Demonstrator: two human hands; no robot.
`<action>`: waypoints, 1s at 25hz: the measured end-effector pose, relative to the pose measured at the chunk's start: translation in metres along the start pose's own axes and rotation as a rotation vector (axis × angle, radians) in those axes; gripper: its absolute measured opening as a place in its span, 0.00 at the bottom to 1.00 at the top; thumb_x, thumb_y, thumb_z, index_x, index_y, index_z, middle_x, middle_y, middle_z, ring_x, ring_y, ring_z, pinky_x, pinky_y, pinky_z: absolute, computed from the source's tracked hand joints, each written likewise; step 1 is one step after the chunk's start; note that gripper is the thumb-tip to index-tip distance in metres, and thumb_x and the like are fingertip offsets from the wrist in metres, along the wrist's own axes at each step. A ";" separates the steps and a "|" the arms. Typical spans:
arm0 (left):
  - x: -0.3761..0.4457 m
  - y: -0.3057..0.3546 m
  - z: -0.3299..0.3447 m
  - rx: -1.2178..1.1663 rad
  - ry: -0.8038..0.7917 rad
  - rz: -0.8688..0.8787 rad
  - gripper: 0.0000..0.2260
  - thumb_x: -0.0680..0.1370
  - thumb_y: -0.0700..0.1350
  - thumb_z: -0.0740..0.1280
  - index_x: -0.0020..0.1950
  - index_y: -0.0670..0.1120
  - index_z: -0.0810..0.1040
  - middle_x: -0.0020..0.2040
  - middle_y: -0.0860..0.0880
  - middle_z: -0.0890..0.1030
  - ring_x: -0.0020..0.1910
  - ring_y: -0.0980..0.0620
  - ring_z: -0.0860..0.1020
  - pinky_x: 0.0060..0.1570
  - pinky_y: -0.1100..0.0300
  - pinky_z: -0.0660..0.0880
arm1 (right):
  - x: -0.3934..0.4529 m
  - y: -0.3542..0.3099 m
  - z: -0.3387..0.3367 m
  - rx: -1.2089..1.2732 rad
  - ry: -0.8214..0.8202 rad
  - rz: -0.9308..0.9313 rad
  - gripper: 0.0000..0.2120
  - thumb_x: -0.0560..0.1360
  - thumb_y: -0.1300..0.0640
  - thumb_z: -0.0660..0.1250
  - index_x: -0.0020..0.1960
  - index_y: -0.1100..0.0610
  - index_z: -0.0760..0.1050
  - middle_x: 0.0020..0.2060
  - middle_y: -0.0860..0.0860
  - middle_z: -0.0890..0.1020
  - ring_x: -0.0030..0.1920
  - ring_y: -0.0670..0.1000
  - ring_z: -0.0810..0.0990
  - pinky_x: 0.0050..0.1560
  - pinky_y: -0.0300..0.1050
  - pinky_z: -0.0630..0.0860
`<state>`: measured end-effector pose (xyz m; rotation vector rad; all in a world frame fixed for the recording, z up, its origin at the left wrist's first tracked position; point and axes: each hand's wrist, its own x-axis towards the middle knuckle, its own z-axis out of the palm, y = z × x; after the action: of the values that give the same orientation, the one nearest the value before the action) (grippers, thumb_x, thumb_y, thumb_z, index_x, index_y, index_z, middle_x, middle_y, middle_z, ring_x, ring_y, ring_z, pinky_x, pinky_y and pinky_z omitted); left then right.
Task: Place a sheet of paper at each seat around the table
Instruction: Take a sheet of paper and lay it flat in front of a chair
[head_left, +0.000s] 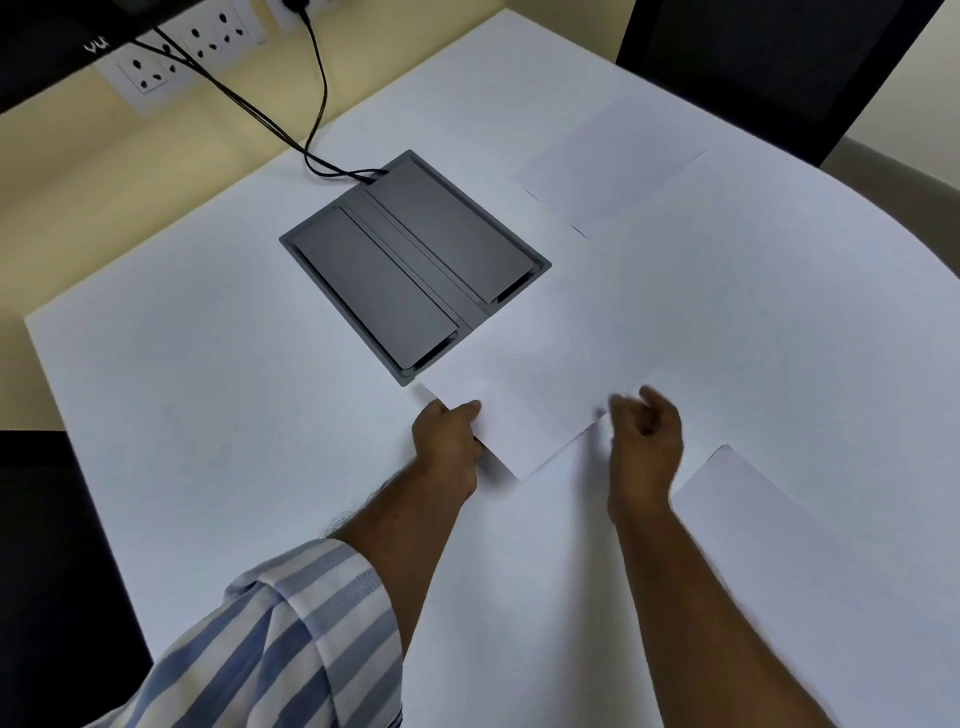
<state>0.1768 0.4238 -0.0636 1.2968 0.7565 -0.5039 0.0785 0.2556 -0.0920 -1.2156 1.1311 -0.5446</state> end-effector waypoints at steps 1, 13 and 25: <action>-0.003 -0.001 0.000 0.006 0.003 0.001 0.07 0.78 0.33 0.72 0.48 0.45 0.82 0.50 0.46 0.86 0.46 0.46 0.84 0.52 0.48 0.82 | -0.011 0.002 -0.009 0.152 0.083 0.181 0.13 0.76 0.51 0.76 0.56 0.56 0.79 0.51 0.60 0.86 0.40 0.48 0.84 0.46 0.49 0.84; -0.052 0.018 -0.038 0.078 -0.046 0.113 0.12 0.78 0.31 0.71 0.61 0.38 0.80 0.58 0.40 0.85 0.51 0.42 0.84 0.59 0.41 0.82 | -0.051 -0.041 0.016 0.489 -0.258 0.627 0.15 0.78 0.68 0.71 0.65 0.62 0.79 0.64 0.61 0.84 0.55 0.58 0.85 0.49 0.55 0.83; -0.112 0.129 -0.270 0.041 -0.084 0.351 0.13 0.80 0.37 0.71 0.64 0.45 0.80 0.57 0.47 0.88 0.57 0.43 0.86 0.49 0.54 0.85 | -0.218 -0.050 0.073 0.731 -0.607 0.434 0.11 0.81 0.62 0.69 0.60 0.50 0.83 0.66 0.51 0.84 0.66 0.51 0.83 0.58 0.50 0.83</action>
<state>0.1365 0.7060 0.0810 1.4018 0.4371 -0.2890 0.0687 0.4545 0.0330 -0.4184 0.5545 -0.1897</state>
